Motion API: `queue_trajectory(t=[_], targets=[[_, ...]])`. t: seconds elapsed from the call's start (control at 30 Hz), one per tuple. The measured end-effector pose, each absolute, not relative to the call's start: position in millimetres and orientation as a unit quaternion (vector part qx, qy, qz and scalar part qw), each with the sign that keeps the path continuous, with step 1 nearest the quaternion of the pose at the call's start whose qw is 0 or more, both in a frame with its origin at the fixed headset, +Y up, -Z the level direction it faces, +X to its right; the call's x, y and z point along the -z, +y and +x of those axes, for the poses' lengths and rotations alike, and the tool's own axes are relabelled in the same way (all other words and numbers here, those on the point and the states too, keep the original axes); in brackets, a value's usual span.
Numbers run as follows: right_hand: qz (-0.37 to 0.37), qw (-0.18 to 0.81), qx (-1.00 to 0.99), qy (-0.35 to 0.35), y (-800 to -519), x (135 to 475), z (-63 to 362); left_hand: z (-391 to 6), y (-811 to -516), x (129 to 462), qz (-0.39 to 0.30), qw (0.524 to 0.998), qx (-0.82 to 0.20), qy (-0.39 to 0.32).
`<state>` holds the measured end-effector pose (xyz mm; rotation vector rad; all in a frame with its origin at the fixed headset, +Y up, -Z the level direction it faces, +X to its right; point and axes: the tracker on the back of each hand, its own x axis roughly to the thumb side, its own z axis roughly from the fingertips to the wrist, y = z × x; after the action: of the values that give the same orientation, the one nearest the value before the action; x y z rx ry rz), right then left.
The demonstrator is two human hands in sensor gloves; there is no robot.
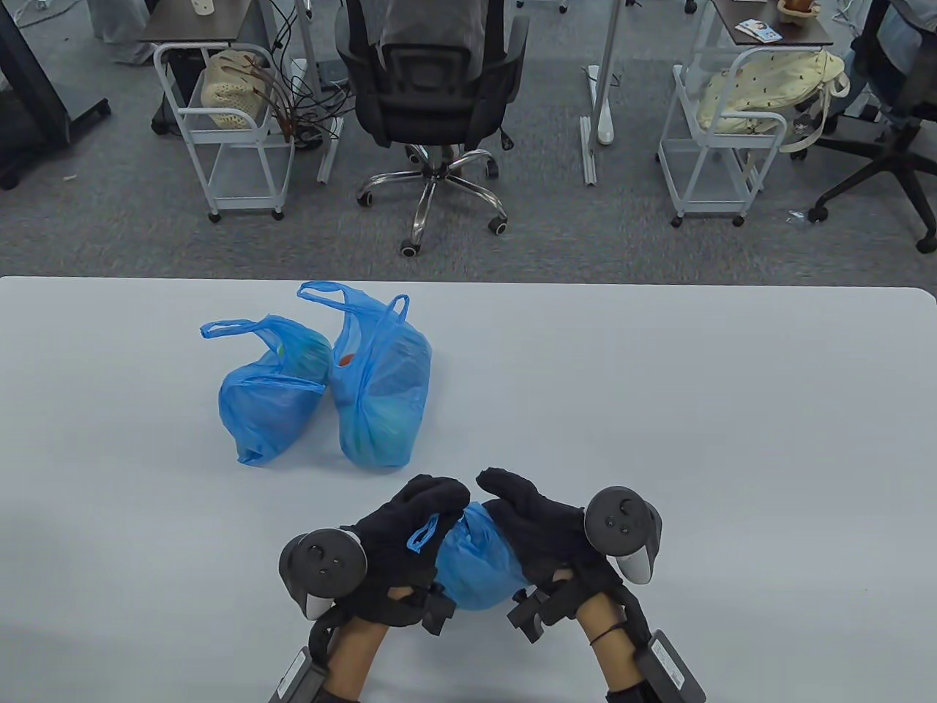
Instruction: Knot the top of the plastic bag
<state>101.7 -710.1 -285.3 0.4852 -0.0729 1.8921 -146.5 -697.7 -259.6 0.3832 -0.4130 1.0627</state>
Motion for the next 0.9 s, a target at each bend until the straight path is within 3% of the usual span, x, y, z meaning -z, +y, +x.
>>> queue_trajectory(t=[0.1, 0.43, 0.9], targets=[[0.180, 0.566, -0.804, -0.023, -712.5, 285.2, 103.2, -145.7, -697.4, 259.3, 0.177, 0.820, -0.504, -0.206], [0.220, 0.515, -0.828, 0.022, -713.8, 285.7, 96.7, -140.9, -698.9, 262.0, 0.137, 0.801, -0.526, -0.249], [0.177, 0.473, -0.861, -0.066, -712.5, 281.7, 98.3, -137.9, -700.8, 263.1, 0.122, 0.802, -0.526, -0.257]])
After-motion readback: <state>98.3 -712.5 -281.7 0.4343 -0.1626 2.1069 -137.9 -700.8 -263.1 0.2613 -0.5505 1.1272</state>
